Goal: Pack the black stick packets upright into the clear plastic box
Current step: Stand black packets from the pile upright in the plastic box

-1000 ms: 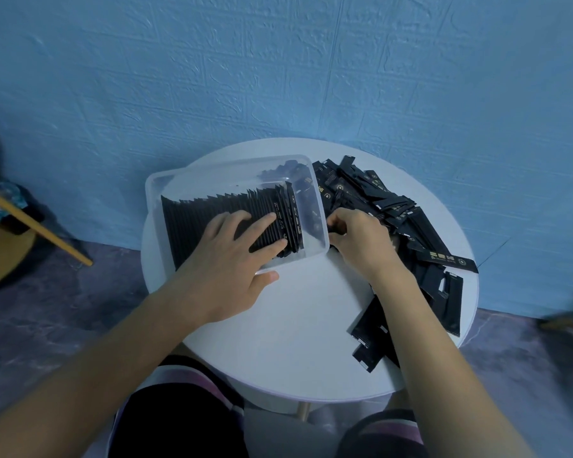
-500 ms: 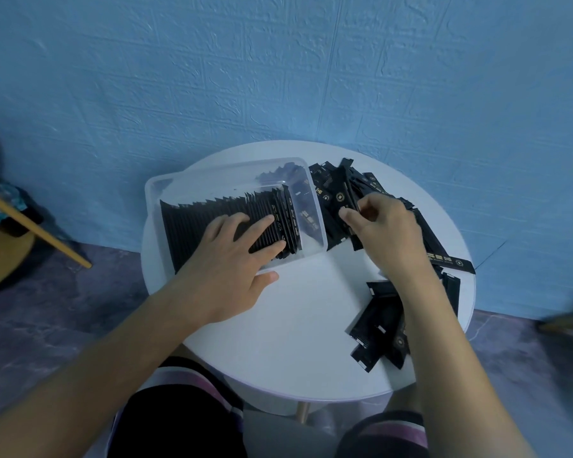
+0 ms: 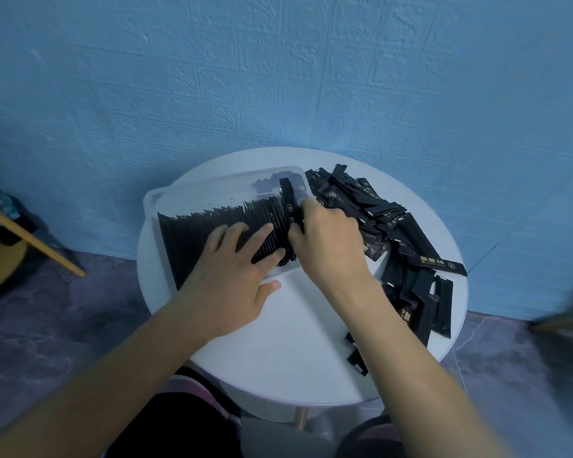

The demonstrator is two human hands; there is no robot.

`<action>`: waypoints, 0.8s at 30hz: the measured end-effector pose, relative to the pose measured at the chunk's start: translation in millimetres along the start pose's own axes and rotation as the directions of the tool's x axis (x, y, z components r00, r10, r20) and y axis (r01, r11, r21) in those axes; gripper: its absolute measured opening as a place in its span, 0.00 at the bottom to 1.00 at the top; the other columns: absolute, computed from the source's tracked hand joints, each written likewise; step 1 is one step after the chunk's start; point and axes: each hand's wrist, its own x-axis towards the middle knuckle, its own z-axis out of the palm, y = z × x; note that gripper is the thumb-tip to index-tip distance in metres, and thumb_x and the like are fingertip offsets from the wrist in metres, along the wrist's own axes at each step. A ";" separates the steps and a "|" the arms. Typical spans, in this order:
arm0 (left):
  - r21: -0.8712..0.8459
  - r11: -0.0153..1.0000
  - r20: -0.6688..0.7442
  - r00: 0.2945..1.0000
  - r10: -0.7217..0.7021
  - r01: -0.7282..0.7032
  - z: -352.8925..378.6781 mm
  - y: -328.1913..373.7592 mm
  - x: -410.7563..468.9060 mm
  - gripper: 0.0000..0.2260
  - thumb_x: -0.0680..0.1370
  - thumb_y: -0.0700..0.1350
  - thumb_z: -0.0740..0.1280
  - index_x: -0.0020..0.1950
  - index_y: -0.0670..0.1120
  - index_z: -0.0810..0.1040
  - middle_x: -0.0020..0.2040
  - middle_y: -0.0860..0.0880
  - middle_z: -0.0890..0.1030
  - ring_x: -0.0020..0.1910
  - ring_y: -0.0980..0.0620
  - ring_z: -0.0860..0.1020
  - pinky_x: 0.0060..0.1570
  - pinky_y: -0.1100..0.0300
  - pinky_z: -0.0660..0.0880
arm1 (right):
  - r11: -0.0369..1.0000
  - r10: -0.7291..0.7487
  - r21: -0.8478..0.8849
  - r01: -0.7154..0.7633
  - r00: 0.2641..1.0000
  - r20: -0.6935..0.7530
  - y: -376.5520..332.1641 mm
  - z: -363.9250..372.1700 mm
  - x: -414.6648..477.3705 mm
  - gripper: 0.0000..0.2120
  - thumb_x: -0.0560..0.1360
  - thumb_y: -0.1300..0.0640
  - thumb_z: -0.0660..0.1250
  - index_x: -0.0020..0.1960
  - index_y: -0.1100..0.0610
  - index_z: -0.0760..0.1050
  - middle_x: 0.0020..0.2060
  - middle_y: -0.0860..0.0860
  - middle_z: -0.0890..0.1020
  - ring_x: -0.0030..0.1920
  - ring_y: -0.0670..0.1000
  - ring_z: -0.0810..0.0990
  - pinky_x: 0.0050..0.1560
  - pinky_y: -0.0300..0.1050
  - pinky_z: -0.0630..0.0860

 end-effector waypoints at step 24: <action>0.028 1.000 0.006 1.000 0.002 -0.002 -1.5 4.8 -3.0 0.25 0.80 0.59 0.54 0.71 0.51 0.77 0.77 0.43 0.68 0.69 0.35 0.68 0.71 0.37 0.60 | 0.997 0.050 -0.060 -0.041 0.984 0.170 -5.8 4.2 1.6 0.07 0.79 0.60 0.62 0.49 0.56 0.63 0.33 0.51 0.63 0.40 0.60 0.67 0.39 0.48 0.63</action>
